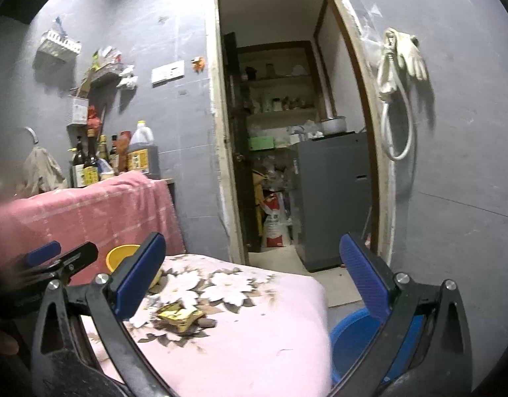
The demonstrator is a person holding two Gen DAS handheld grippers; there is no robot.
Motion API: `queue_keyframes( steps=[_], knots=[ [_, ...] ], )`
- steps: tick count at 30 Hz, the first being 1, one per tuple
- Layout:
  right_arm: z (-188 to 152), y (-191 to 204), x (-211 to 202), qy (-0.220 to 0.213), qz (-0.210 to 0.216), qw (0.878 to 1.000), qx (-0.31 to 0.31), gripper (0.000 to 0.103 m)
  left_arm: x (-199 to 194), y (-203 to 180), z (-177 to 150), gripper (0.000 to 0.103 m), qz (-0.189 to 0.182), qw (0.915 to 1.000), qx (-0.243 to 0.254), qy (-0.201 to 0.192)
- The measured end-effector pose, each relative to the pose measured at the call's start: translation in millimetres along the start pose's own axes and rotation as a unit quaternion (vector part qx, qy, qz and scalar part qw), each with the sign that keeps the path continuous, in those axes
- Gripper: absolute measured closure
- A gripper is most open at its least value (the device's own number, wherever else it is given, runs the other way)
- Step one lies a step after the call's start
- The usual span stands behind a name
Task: Collect trash
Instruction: 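Bring both tools back toward the table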
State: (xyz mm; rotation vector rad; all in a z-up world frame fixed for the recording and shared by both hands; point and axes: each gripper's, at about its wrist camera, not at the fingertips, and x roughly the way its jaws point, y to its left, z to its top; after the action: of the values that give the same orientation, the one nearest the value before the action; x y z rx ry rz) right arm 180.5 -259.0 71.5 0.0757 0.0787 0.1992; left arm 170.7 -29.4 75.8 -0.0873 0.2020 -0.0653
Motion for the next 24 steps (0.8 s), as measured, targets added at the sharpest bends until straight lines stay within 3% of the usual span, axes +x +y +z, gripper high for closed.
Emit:
queue_keyframes(
  steps=[10, 24],
  knots=[
    [-23.0, 37.5, 12.0, 0.029, 0.036, 0.998, -0.038, 0.0, -13.4, 38.1, -17.9, 0.002, 0.032, 0.9994, 0.012, -0.003],
    [-44.2, 55.3, 39.2, 0.068, 0.065, 0.994, -0.062, 0.0, -0.9, 55.6, -38.3, 0.002, 0.054, 0.998, 0.03, 0.012]
  ],
)
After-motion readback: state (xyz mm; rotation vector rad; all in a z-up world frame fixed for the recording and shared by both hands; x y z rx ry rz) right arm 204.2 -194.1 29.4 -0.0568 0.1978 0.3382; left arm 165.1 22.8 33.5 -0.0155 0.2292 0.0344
